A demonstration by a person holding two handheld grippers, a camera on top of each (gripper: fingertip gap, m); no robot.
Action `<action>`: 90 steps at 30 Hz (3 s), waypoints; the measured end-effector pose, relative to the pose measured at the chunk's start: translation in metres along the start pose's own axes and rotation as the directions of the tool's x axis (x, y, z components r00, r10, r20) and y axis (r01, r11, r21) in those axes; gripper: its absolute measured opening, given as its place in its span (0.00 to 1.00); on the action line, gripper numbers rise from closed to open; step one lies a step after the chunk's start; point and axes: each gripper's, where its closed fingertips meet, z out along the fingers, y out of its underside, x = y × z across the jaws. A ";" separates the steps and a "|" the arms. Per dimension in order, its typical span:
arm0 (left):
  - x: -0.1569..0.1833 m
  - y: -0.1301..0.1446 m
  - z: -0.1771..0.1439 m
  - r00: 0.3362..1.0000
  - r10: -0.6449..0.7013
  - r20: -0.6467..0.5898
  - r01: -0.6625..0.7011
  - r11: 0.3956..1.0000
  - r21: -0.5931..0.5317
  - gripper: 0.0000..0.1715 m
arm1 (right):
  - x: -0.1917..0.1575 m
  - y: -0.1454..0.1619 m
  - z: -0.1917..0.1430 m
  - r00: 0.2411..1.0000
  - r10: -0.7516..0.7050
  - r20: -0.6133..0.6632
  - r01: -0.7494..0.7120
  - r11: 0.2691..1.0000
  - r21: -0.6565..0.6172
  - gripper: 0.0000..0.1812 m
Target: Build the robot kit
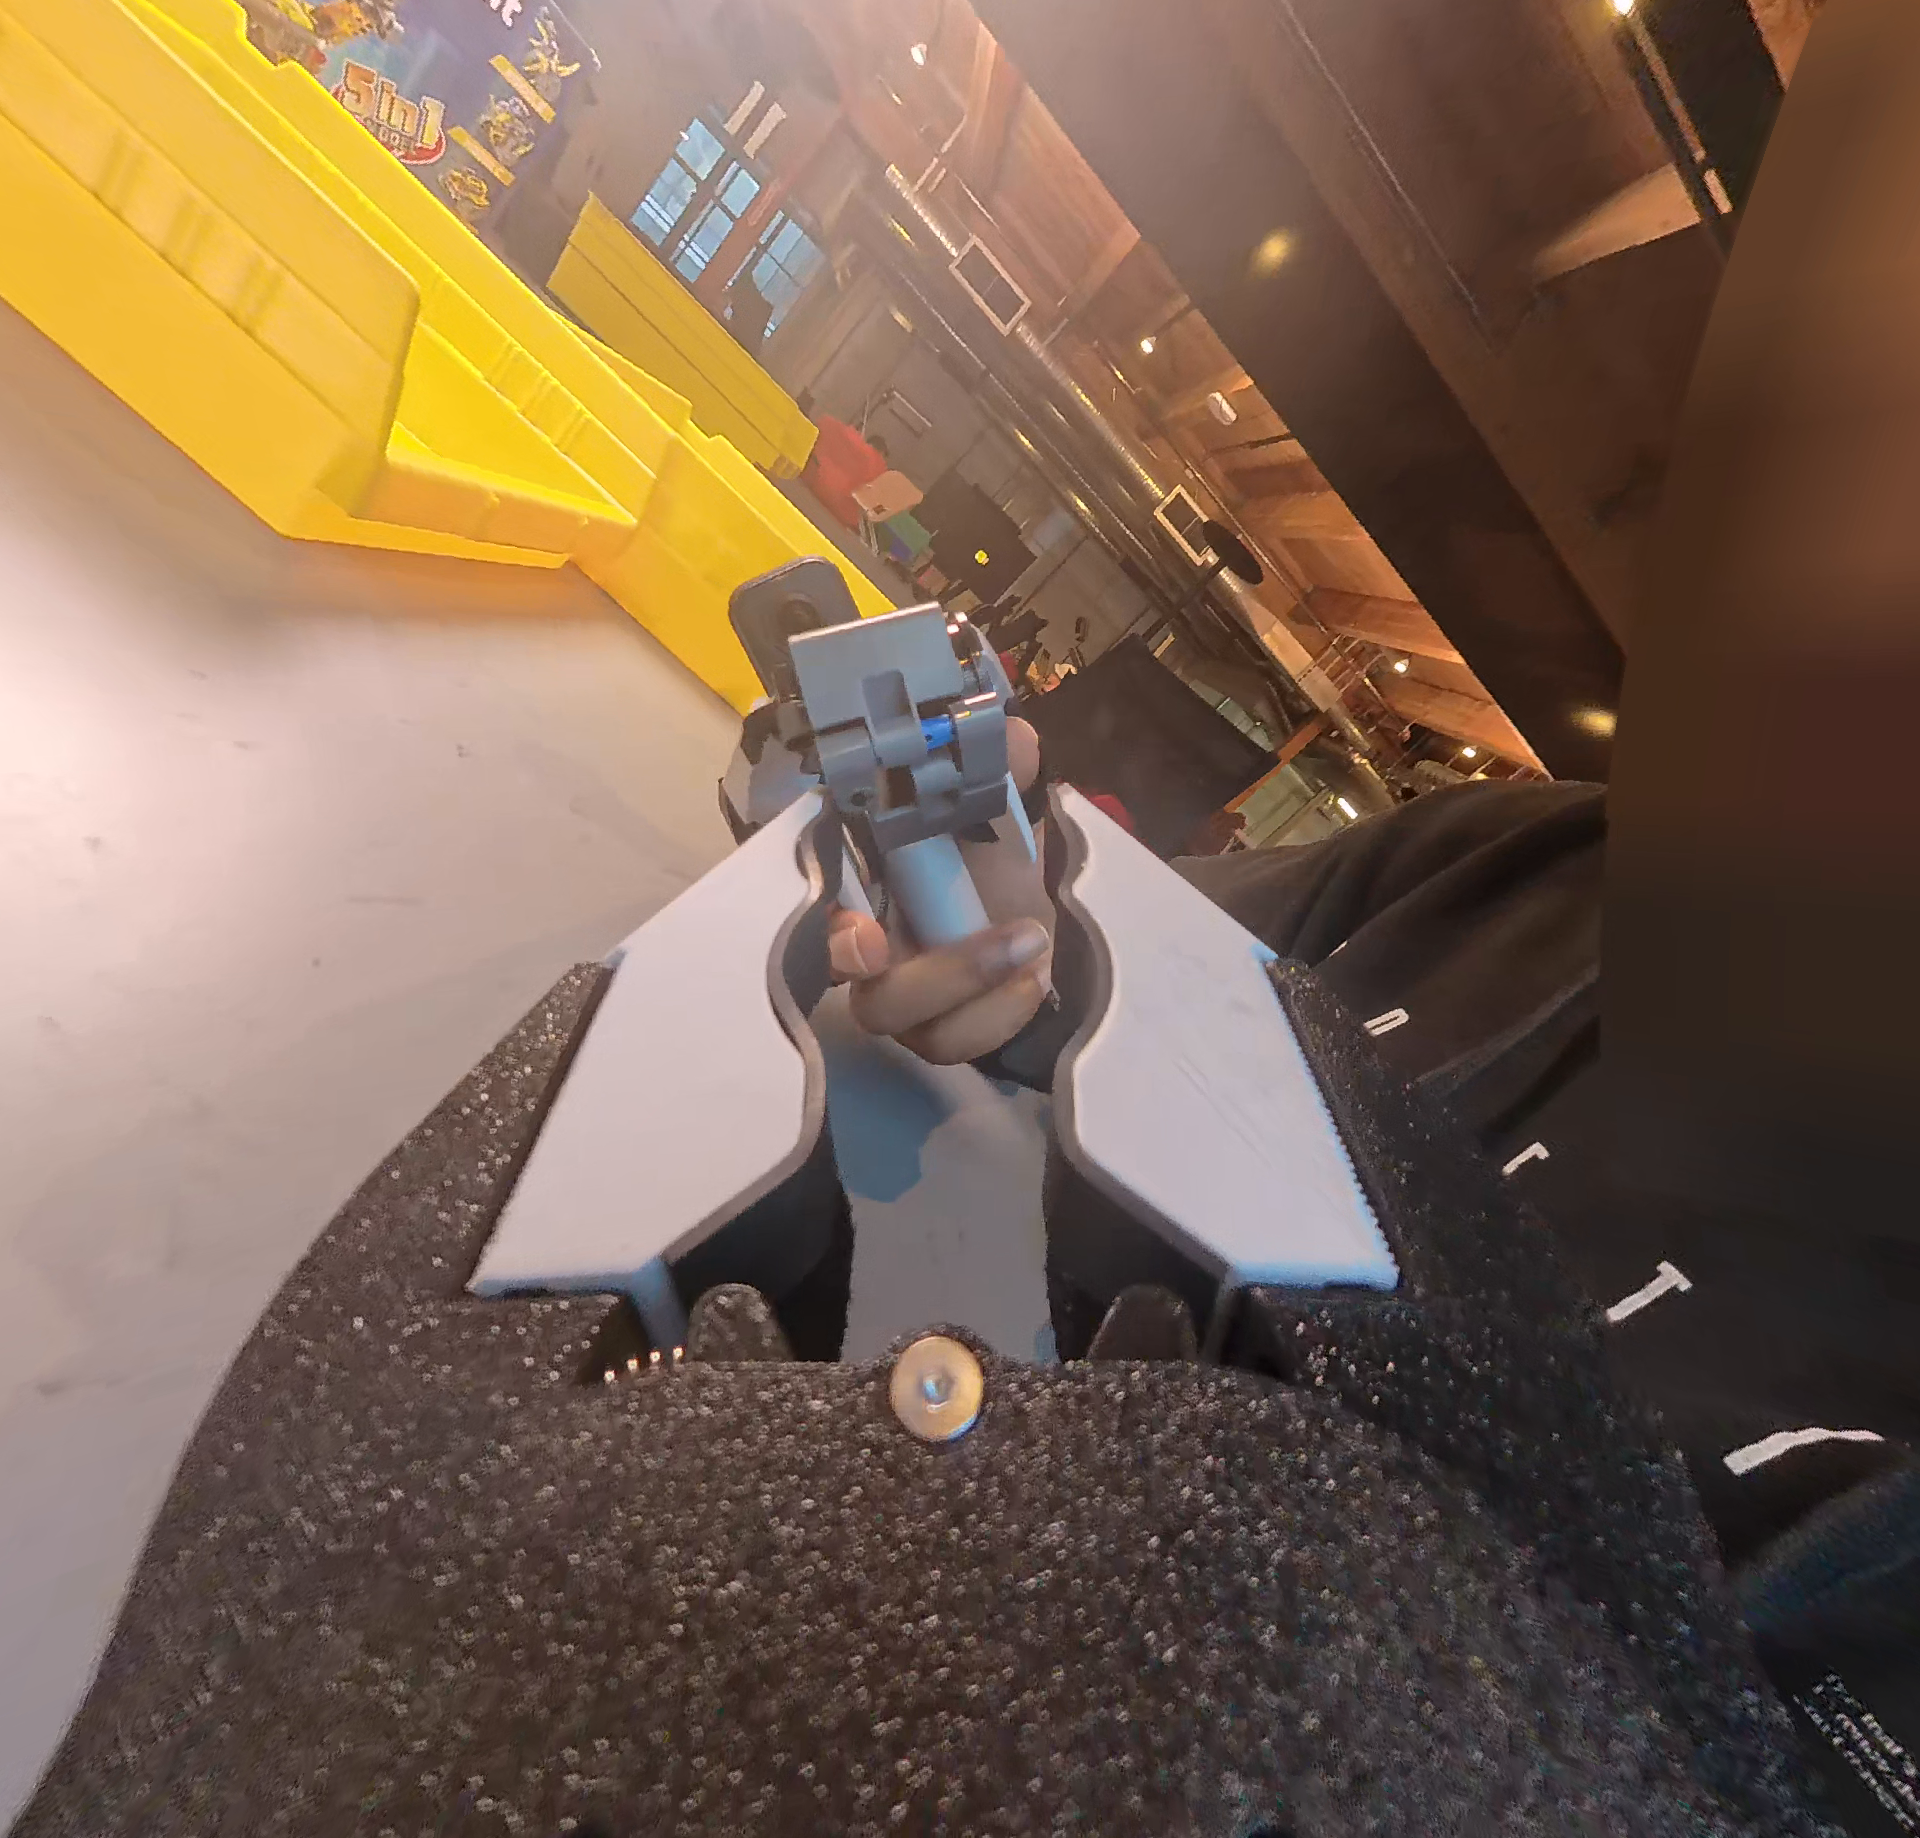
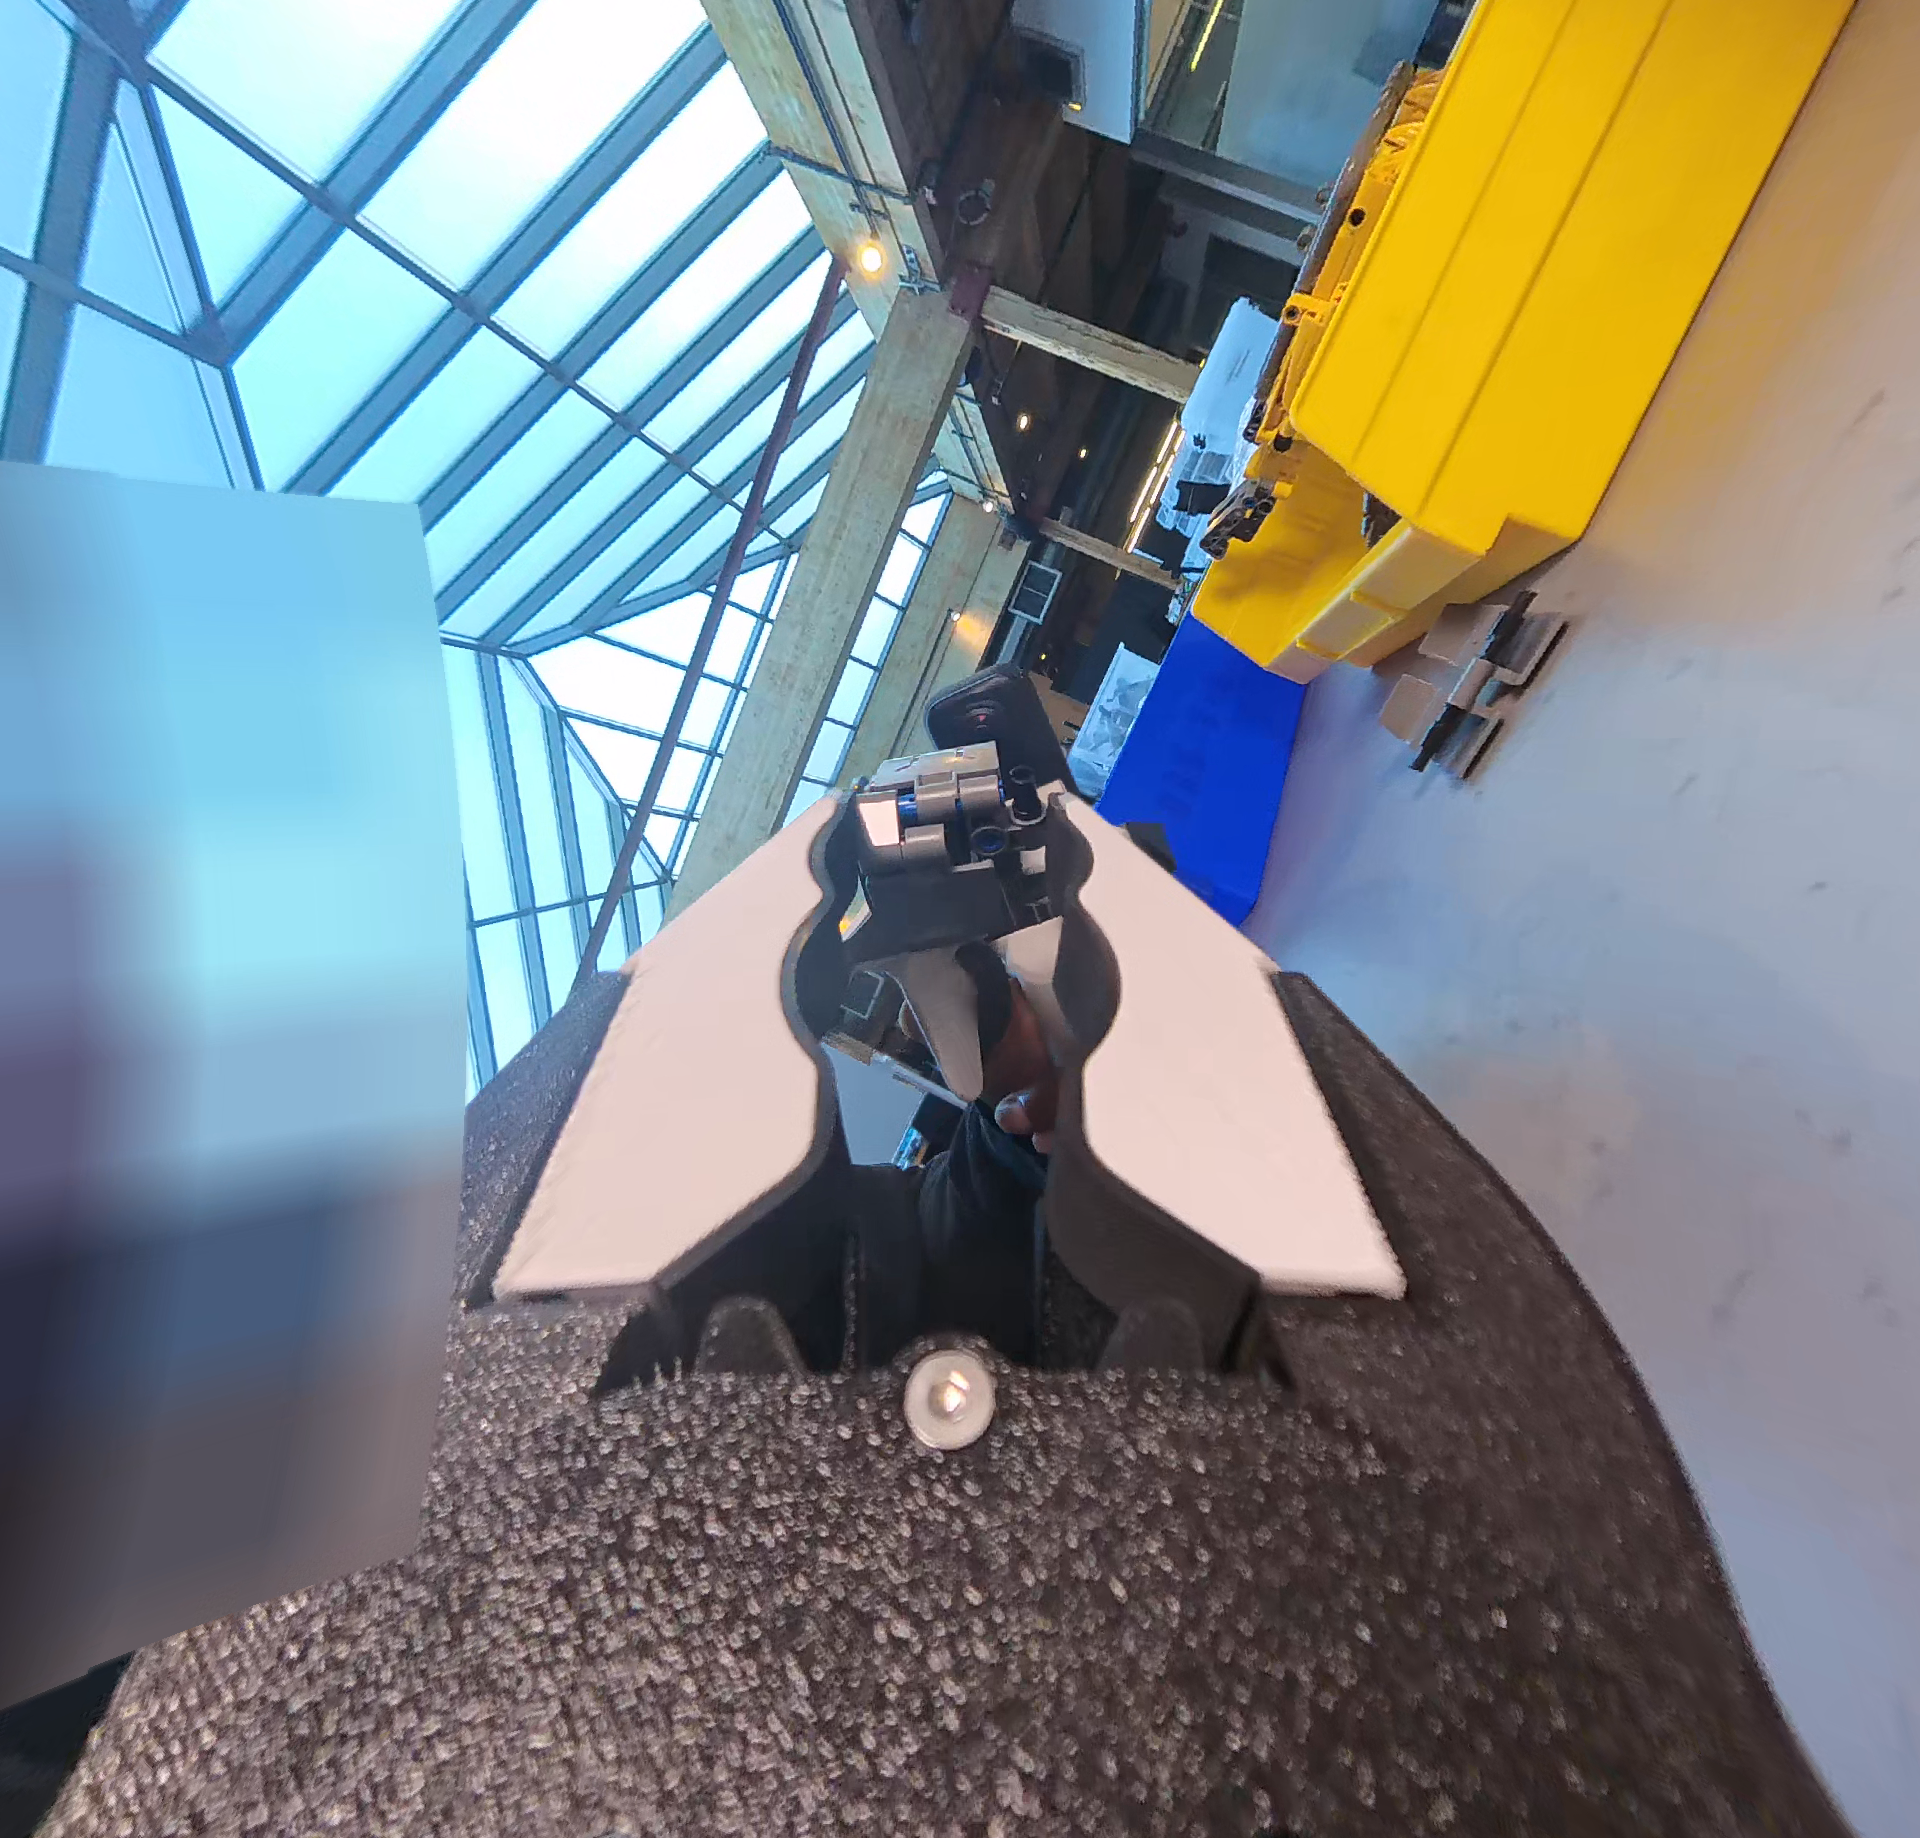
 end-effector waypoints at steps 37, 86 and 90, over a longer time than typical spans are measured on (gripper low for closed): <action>-0.002 -0.006 -0.003 0.996 -0.084 -0.029 0.086 0.995 0.048 0.24 | 0.001 0.003 0.001 0.991 -0.123 -0.045 0.122 0.992 -0.032 0.19; 0.000 0.048 -0.007 0.825 0.564 0.002 -0.499 0.732 -0.464 0.18 | 0.001 0.061 -0.018 0.506 -0.817 0.277 0.800 0.324 -0.505 0.18; 0.011 0.034 -0.001 0.821 0.570 0.014 -0.530 0.773 -0.348 0.20 | -0.017 0.052 -0.014 0.551 -0.787 0.276 0.815 0.436 -0.382 0.17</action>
